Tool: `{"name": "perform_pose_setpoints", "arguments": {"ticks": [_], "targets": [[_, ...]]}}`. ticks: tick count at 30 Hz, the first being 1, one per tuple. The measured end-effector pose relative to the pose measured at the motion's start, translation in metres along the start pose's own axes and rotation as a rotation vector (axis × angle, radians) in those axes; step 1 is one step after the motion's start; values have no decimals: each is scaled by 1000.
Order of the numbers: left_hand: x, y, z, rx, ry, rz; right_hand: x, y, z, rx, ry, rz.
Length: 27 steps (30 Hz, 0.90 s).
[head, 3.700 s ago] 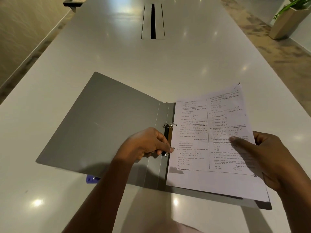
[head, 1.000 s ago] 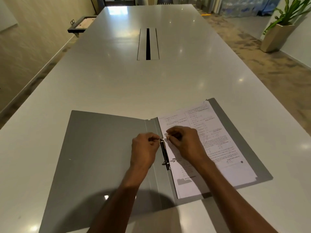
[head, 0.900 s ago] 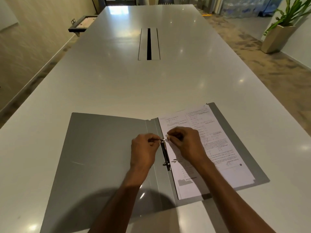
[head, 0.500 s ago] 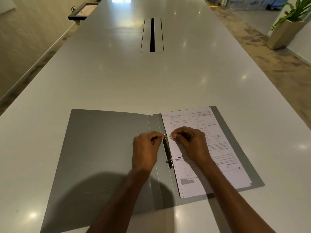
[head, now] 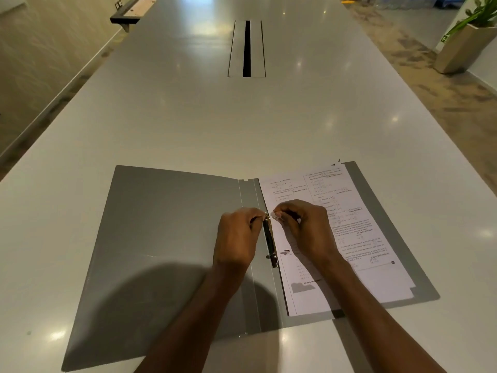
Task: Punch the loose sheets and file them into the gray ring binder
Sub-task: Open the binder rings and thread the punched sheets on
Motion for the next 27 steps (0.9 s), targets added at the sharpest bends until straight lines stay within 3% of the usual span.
{"name": "perform_pose_setpoints", "arguments": {"ticks": [17,27], "targets": [[3,6,1,-25,-2,-10,2,-2,-1,-70,-30,24],[3,12,-2,-114,25,-50,68,-18,-69,-315,280,-120]]}}
Point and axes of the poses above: each hand's wrist, its own z-axis towards the middle knuckle, its own x-axis out of the back of the hand, y = z × x, the point moved 4 cm from there along z, towards the middle knuckle, and after that the axes turned 10 degrees about y, right-handed, at the moved point
